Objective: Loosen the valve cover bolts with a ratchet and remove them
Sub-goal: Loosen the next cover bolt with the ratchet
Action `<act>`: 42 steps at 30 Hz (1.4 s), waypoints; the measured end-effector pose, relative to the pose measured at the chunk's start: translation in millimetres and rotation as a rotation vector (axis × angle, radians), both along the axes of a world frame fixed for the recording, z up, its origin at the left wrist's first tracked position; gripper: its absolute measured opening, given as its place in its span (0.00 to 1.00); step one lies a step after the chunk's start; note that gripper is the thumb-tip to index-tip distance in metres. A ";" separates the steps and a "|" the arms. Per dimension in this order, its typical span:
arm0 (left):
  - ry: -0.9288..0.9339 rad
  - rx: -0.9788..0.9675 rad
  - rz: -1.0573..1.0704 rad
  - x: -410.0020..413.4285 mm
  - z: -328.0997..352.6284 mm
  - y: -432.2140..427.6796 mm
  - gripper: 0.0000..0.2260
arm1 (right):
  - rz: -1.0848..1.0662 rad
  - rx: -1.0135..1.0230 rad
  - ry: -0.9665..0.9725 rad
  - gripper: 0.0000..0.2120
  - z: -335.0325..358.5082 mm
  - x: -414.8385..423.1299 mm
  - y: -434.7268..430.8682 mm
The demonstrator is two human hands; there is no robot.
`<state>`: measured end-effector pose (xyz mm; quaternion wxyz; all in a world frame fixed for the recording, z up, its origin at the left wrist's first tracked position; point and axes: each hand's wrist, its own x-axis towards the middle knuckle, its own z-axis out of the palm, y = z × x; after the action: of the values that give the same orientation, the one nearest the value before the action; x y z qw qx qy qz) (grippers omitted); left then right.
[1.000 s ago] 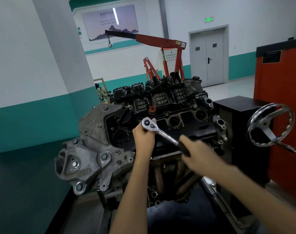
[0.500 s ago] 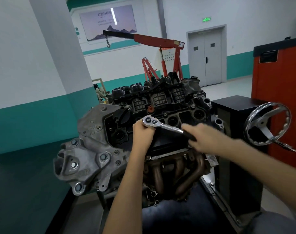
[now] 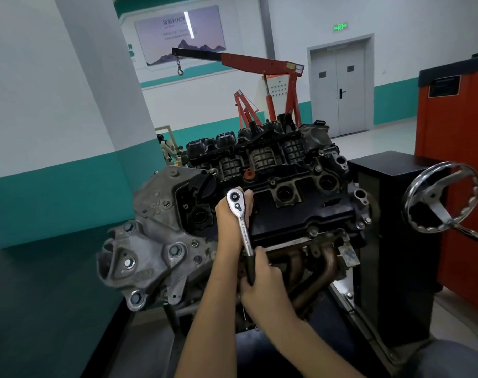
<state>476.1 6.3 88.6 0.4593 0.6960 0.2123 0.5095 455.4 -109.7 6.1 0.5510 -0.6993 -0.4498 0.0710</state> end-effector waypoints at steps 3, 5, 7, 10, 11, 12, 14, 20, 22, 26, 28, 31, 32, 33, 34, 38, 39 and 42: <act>0.025 0.034 -0.077 -2.2 -2.0 3.5 0.24 | 0.029 -0.152 -0.214 0.17 17.8 50.9 -29.4; 0.059 0.087 -0.095 -3.2 0.5 0.2 0.23 | 0.001 -0.305 -0.488 0.21 48.3 100.2 -49.1; 0.088 0.122 -0.090 -4.4 3.7 -1.0 0.20 | -0.056 -0.447 -0.798 0.19 88.5 139.0 -58.5; 0.063 0.107 -0.076 -9.1 3.6 -3.2 0.12 | -0.108 -0.454 -1.069 0.15 122.2 153.6 -49.1; 0.022 0.075 -0.074 -10.4 1.7 -3.3 0.10 | -0.132 -0.438 -1.083 0.15 121.0 149.2 -46.6; -0.014 0.045 -0.070 -11.6 -0.4 -3.2 0.10 | -0.154 -0.417 -1.063 0.15 113.4 141.0 -46.5; -0.046 0.014 -0.066 -10.9 -3.5 -3.2 0.14 | -0.171 -0.358 -0.893 0.15 83.1 118.1 -49.8; -0.052 -0.061 -0.016 -2.1 -1.4 -5.6 0.20 | -0.015 -0.082 -0.111 0.14 13.5 9.2 -15.7; -0.069 -0.084 -0.043 -3.4 -1.0 -4.5 0.20 | 0.002 -0.042 -0.046 0.13 10.4 -2.4 -6.6; 0.005 -0.012 -0.099 -6.4 -0.4 1.8 0.23 | 0.036 -0.210 -0.268 0.14 29.8 53.0 -37.6; 0.063 0.033 -0.104 -7.2 1.3 -0.7 0.20 | 0.021 -0.344 -0.509 0.16 59.5 98.7 -54.4; 0.069 0.037 -0.077 -8.6 2.2 -3.9 0.16 | -0.072 -0.500 -0.959 0.14 115.9 146.2 -55.3; 0.049 0.030 -0.066 -9.6 1.9 -4.9 0.15 | -0.090 -0.486 -1.045 0.14 125.5 150.9 -51.1; 0.029 0.018 -0.059 -10.4 1.2 -5.4 0.14 | -0.103 -0.465 -1.071 0.13 127.4 150.5 -47.8; 0.019 0.009 -0.054 -11.2 -0.1 -5.8 0.12 | -0.119 -0.447 -1.046 0.13 121.1 145.6 -47.2; 0.001 0.027 -0.043 -6.6 -3.4 -9.9 0.19 | -0.126 -0.310 -0.581 0.13 49.9 95.1 -52.9; -0.006 0.030 -0.042 -4.3 -2.9 -10.5 0.20 | -0.088 -0.249 -0.408 0.12 35.3 75.4 -48.6; 0.009 0.036 -0.007 0.0 -1.4 -7.2 0.21 | -0.038 -0.089 -0.126 0.13 10.7 22.3 -17.7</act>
<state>476.1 -0.9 87.2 0.4474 0.7072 0.2026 0.5086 477.7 -127.4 16.8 0.4911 -0.7346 -0.4667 0.0365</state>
